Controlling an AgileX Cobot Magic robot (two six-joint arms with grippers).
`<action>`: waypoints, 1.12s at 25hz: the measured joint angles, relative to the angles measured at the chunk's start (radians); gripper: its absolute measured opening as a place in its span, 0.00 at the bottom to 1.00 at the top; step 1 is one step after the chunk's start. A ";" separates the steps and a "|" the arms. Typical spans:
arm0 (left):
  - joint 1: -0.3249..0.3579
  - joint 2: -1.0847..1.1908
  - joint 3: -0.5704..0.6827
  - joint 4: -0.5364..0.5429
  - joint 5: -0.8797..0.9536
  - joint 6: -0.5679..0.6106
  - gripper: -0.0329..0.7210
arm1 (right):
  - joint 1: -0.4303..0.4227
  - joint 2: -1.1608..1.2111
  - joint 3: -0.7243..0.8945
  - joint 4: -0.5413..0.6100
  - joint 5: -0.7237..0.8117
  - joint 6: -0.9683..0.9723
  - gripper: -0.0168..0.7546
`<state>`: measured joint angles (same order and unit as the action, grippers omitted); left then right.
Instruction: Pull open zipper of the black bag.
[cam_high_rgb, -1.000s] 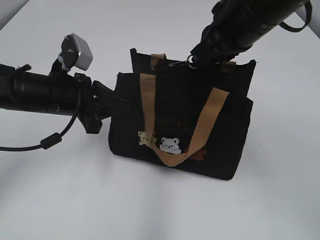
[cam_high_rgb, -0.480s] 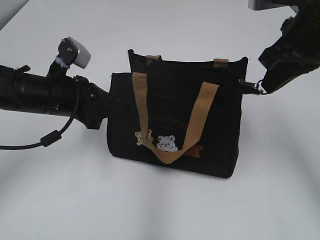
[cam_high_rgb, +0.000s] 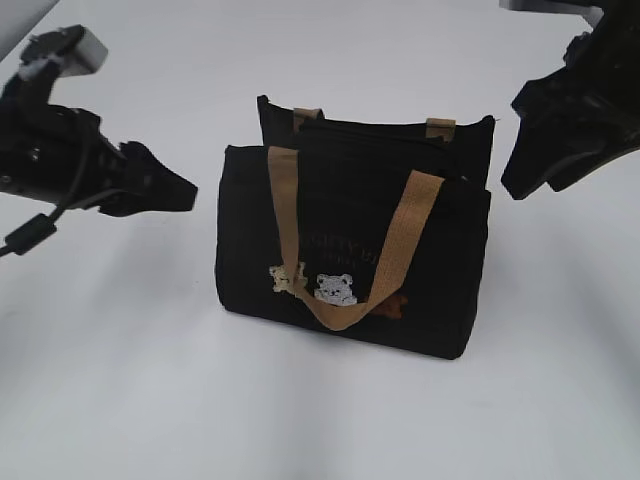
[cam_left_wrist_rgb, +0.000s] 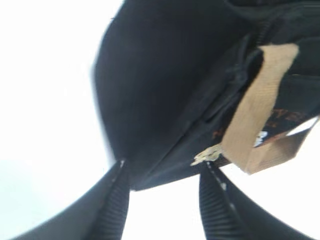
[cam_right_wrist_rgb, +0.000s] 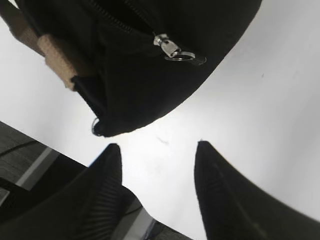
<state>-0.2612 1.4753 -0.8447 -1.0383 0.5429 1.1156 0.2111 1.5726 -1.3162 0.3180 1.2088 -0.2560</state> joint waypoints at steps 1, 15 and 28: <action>0.000 -0.042 0.008 0.086 -0.016 -0.107 0.48 | 0.000 -0.023 0.014 0.000 0.000 0.027 0.50; 0.000 -0.834 0.156 0.829 0.321 -0.893 0.45 | 0.000 -0.961 0.697 -0.200 0.014 0.109 0.44; 0.000 -1.376 0.316 0.922 0.520 -0.947 0.43 | 0.000 -1.510 0.794 -0.206 -0.005 0.062 0.44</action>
<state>-0.2612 0.0994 -0.5290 -0.1161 1.0626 0.1690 0.2111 0.0630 -0.5222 0.1119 1.2040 -0.1938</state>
